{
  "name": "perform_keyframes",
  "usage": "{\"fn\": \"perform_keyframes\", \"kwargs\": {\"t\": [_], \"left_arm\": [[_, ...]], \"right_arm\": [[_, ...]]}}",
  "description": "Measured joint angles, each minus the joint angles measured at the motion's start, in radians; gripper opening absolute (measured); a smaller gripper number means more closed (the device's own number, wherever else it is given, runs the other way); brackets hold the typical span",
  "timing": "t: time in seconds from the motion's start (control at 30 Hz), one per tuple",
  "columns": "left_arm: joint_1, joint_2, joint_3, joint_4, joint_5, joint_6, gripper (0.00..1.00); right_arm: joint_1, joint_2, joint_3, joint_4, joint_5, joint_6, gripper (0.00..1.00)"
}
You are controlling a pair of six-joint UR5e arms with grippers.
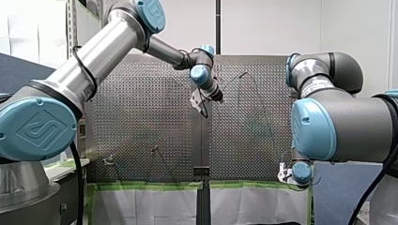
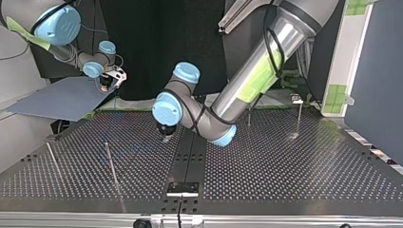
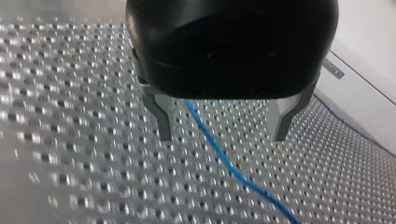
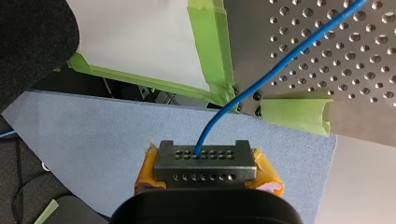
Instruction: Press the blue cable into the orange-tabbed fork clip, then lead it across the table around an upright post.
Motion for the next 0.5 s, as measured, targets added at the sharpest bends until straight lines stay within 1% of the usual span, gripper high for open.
{"fn": "perform_keyframes", "kwargs": {"t": [0.1,0.2,0.5], "left_arm": [[-0.008,0.019,0.000,-0.006,-0.005,0.009,1.00],[-0.018,0.045,0.000,-0.018,-0.015,0.029,1.00],[-0.042,0.133,0.001,-0.041,-0.094,0.116,1.00]], "right_arm": [[0.001,0.000,0.000,0.000,0.000,0.000,0.00],[0.002,0.000,0.000,0.000,0.001,0.000,0.00],[0.004,0.000,0.000,-0.001,0.001,0.000,0.00]]}}
